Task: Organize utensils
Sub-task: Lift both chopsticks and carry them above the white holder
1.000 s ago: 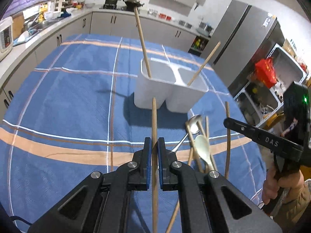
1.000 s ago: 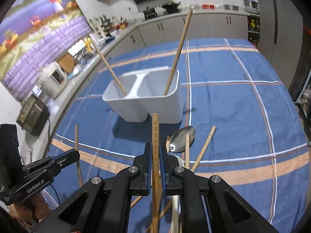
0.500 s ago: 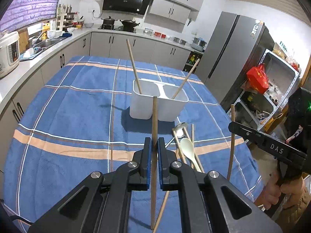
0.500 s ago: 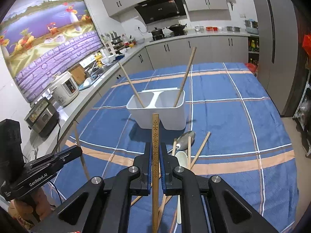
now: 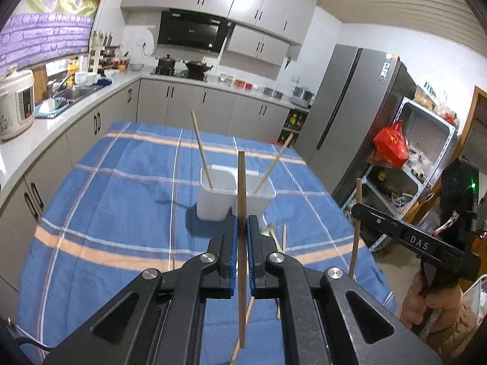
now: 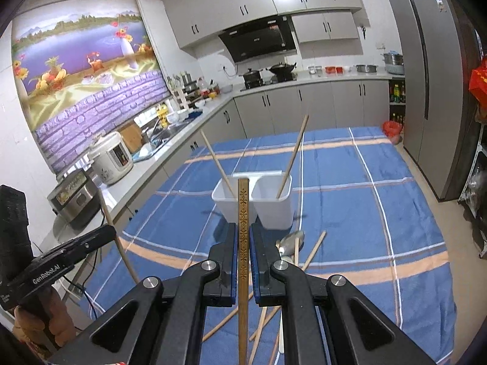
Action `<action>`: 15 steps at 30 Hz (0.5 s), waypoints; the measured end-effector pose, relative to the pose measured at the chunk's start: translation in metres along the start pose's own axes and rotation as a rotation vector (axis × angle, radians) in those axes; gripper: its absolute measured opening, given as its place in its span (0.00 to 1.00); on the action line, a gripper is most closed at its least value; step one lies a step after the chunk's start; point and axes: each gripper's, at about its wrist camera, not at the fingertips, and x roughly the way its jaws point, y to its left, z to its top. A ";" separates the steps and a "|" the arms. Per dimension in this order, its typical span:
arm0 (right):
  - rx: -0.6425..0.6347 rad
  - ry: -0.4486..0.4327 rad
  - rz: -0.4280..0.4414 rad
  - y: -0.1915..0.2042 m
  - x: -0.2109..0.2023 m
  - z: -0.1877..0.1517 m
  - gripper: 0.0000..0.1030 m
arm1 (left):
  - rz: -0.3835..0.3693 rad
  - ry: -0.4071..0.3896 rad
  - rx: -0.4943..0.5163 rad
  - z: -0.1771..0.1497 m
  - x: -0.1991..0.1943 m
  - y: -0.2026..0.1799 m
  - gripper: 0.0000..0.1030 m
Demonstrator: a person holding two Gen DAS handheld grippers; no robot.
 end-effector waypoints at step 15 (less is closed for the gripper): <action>0.123 -0.306 -0.013 -0.012 0.036 0.123 0.08 | 0.033 -0.193 0.040 0.140 0.046 0.001 0.05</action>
